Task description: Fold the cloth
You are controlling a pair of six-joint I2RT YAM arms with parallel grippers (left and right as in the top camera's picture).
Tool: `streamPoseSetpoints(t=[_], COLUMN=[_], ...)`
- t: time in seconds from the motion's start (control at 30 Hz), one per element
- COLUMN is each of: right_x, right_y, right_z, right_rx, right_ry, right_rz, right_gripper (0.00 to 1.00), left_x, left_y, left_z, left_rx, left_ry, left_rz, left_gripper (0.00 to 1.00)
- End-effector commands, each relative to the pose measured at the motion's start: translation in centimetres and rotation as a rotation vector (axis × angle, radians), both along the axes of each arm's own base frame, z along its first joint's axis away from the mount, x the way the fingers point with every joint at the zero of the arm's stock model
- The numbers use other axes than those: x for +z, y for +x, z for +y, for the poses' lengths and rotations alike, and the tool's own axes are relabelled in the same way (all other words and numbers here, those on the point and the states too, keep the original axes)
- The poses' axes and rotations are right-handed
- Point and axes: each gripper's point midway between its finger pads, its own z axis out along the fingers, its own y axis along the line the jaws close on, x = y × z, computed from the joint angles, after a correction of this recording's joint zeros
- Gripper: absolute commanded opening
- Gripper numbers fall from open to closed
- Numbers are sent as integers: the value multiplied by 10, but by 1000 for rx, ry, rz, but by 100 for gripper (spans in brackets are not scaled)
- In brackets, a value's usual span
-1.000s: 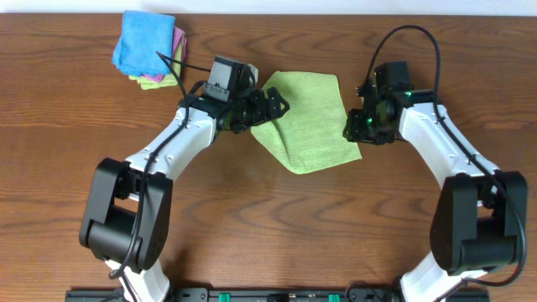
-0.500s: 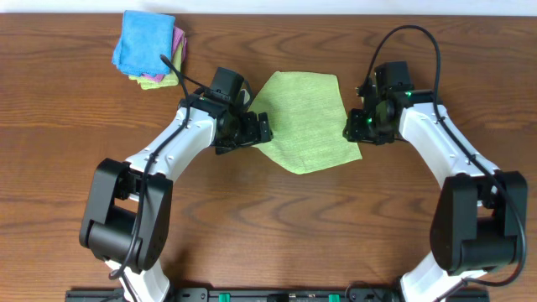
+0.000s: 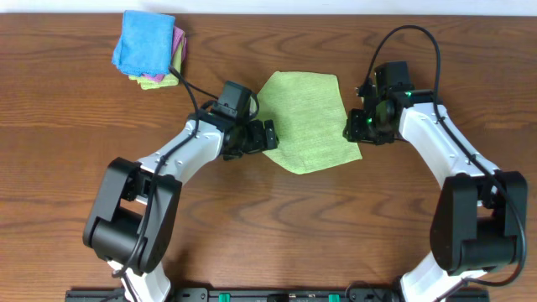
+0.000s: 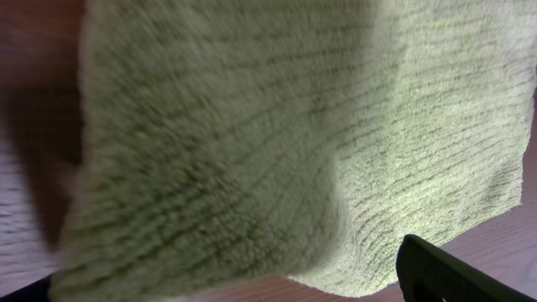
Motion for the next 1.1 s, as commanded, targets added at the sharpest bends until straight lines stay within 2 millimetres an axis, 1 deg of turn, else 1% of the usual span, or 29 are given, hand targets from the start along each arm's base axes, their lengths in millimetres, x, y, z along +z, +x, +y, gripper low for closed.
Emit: streamPoseSetpoints(t=[0.0, 0.13, 0.2, 0.23, 0.27, 0.3, 0.33, 0.4, 0.43, 0.47, 0.53, 0.6, 0.7, 0.73, 0.8, 0.87, 0.93, 0.97, 1.0, 1.07], right_x=[8, 9, 9, 8, 8, 8, 8, 7, 8, 9, 16, 26, 43, 49, 59, 64, 65, 64, 63, 62], right_y=[0, -1, -2, -3, -4, -6, -7, -10, -11, -11, -9, -8, -6, -6, -8, -11, -16, -18, -20, -23], right_z=[-1, 2, 2, 2, 2, 2, 2, 1, 0, -2, -7, -17, -34, -40, -51, -59, -64, -65, -64, -63], right_rx=[-12, -7, -7, -7, -6, -4, -4, -5, -8, -9, -19, -39, -80, -95, -127, -148, -160, -162, -160, -156], right_ry=[6, 27, 27, 26, 26, 24, 24, 21, 14, 7, -16, -53, -94, -97, -97, -97, -99, -99, -100, -99], right_rz=[-18, -14, -8, -4, 1, 6, 10, 22, 23, 19, -3, -34, -81, -96, -112, -112, -100, -90, -79, -69], right_gripper=[36, 36, 36, 35, 35, 34, 29, 8, 4, 4, 7, 9, 16, 19, 23, 24, 24, 24, 25, 26], left_x=[-6, -2, 1, 3, 5, 6, 8, 12, 14, 17, 27, 38, 59, 68, 89, 104, 113, 116, 118, 117], left_y=[1, 13, 18, 21, 23, 24, 26, 29, 30, 32, 36, 41, 49, 54, 63, 71, 76, 77, 77, 75], left_z=[-5, -11, -16, -18, -20, -22, -23, -28, -31, -35, -45, -53, -64, -70, -81, -89, -95, -98, -100, -104], left_rx=[23, 60, 60, 58, 57, 55, 54, 49, 43, 36, 26, 31, 17, 9, 2, 9, 22, 27, 31, 32], left_ry=[11, 20, 12, 3, -3, -9, -16, -41, -58, -78, -139, -186, -226, -238, -251, -242, -222, -214, -205, -187], left_rz=[-5, -67, -97, -112, -123, -133, -142, -156, -164, -173, -188, -194, -225, -246, -299, -350, -396, -412, -425, -436], left_gripper=[95, 96, 100, 88, 79, 57, 38, 7, 6, 6, 6, 6, 6, 6, 6, 6, 6, 9, 18, 61])
